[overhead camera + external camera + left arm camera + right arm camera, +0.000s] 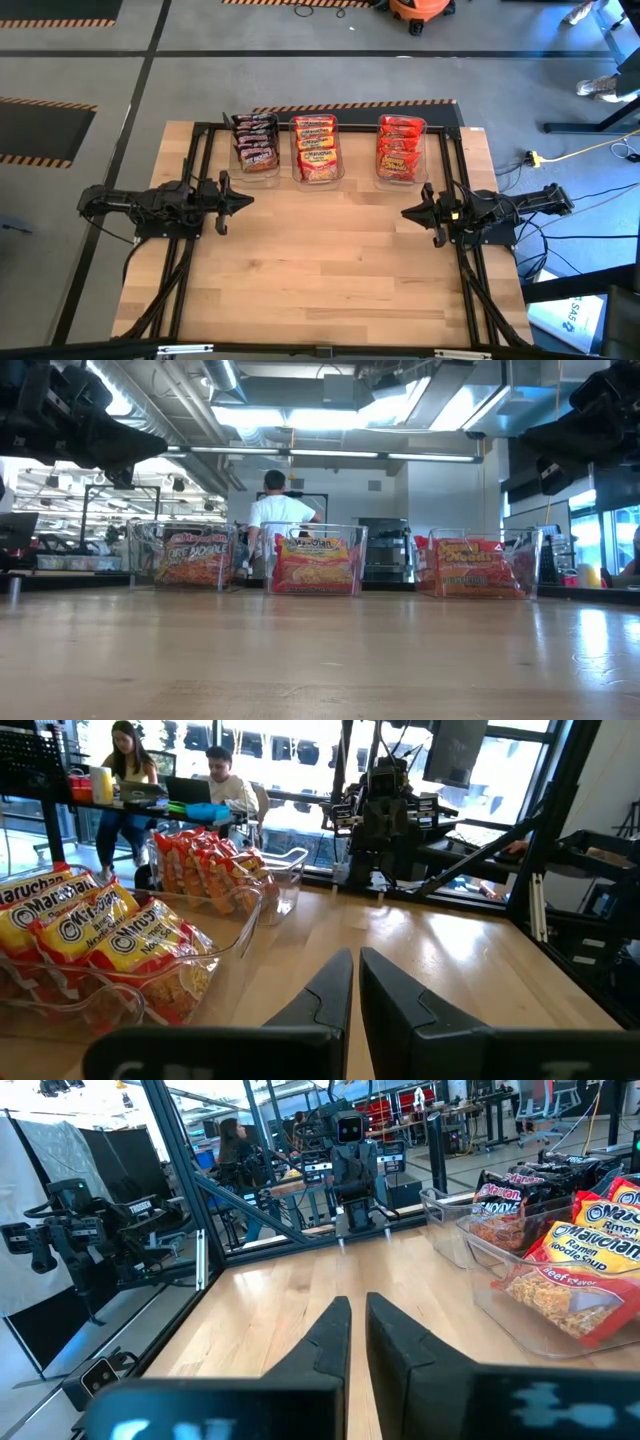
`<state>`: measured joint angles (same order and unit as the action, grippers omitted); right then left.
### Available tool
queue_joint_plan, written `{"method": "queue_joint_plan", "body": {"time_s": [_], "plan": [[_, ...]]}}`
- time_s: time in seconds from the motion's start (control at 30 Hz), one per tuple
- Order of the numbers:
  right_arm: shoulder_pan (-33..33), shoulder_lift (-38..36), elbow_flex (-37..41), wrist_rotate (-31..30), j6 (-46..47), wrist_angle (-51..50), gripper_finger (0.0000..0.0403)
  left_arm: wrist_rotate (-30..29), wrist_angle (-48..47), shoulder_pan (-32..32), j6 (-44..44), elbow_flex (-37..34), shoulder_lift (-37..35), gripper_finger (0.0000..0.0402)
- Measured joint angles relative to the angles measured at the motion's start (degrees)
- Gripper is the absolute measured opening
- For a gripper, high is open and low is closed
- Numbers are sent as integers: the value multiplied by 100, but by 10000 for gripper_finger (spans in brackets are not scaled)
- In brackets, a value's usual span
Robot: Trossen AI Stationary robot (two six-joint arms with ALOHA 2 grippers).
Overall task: Sort Maruchan noodles
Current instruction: Return to Home Position
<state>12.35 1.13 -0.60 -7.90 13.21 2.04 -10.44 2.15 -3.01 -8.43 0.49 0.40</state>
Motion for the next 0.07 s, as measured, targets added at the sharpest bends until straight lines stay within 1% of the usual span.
{"method": "queue_joint_plan", "body": {"time_s": [0.07], "plan": [[-1, 0, 0, 2, -1, 0, 17, 0, 0, 0, 0, 0, 0, 18]]}}
